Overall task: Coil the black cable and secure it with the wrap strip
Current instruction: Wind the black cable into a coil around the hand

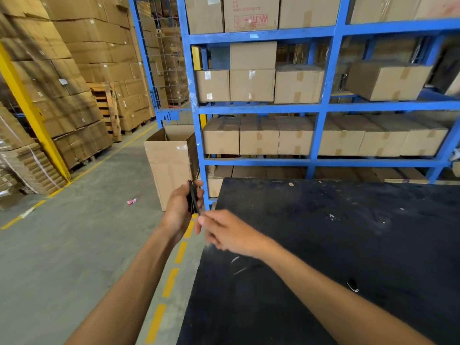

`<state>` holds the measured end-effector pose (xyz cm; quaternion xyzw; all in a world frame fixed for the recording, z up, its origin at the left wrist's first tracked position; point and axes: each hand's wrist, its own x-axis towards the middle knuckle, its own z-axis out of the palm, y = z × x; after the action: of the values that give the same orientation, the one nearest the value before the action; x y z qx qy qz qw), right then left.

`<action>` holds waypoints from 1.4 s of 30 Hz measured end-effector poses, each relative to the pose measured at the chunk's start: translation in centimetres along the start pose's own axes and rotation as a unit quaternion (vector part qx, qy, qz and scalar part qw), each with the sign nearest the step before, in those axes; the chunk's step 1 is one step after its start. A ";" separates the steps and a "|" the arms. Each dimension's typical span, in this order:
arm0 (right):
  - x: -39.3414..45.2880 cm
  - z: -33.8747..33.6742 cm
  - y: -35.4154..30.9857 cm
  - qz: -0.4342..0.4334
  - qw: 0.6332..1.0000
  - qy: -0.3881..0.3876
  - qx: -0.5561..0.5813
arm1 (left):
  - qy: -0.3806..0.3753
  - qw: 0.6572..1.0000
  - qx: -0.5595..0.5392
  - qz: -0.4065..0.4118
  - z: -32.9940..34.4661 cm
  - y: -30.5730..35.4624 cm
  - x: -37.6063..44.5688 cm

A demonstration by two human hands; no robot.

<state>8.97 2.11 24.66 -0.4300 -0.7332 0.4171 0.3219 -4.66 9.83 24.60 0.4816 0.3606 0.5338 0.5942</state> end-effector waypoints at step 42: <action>-3.1 -6.0 7.0 0.135 0.980 0.139 0.033 | -0.228 0.948 0.045 -0.216 -0.8 5.9 -4.7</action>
<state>17.83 3.32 20.75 -0.5683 -0.6021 0.4168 0.3753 -7.91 5.16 29.59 0.5271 0.3350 0.2519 0.7393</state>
